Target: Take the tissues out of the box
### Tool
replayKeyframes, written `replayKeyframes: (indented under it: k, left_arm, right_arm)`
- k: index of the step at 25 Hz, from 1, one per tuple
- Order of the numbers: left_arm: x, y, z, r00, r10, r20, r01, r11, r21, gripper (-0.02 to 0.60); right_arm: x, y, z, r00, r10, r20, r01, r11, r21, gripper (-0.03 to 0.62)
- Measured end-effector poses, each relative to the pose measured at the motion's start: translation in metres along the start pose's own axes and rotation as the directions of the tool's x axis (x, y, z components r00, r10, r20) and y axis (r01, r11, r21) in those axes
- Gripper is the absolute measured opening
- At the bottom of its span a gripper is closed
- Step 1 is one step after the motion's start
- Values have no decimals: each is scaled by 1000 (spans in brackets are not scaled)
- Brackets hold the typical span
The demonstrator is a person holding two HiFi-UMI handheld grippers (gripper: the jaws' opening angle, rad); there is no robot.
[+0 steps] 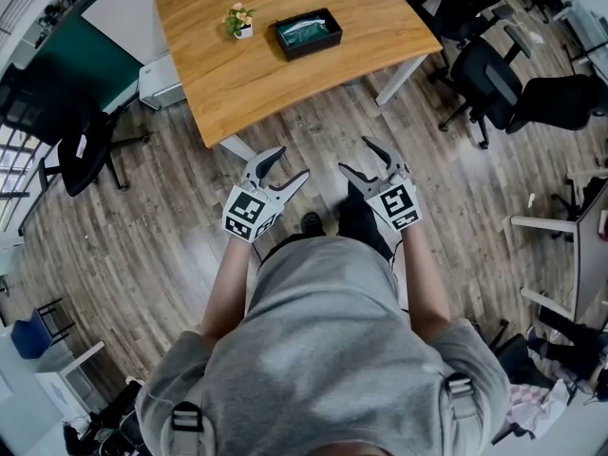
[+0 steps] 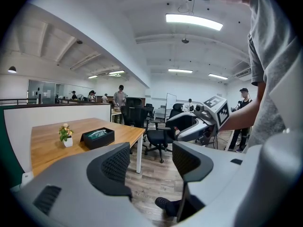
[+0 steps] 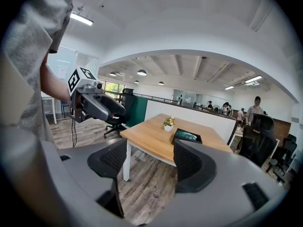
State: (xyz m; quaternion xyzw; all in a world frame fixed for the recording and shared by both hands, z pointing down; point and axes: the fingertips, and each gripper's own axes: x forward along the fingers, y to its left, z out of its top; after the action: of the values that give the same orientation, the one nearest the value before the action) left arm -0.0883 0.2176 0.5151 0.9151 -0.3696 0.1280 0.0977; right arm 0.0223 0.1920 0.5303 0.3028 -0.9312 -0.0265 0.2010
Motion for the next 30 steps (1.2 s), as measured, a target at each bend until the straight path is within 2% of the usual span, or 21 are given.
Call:
replayKeyframes:
  k: [8, 15, 30]
  left_arm:
    - [-3, 7, -6, 1000, 8, -9, -8, 1000, -9, 284]
    - [10, 23, -1, 1000, 15, -11, -15, 1000, -18, 284]
    - [75, 64, 19, 999, 32, -44, -33, 999, -25, 284]
  right_arm:
    - [8, 1, -3, 1000, -4, -10, 4, 1000, -8, 316]
    - [19, -16, -7, 1000, -10, -28, 10, 1000, -10, 317]
    - [58, -93, -2, 1000, 8, -6, -8, 1000, 2, 308]
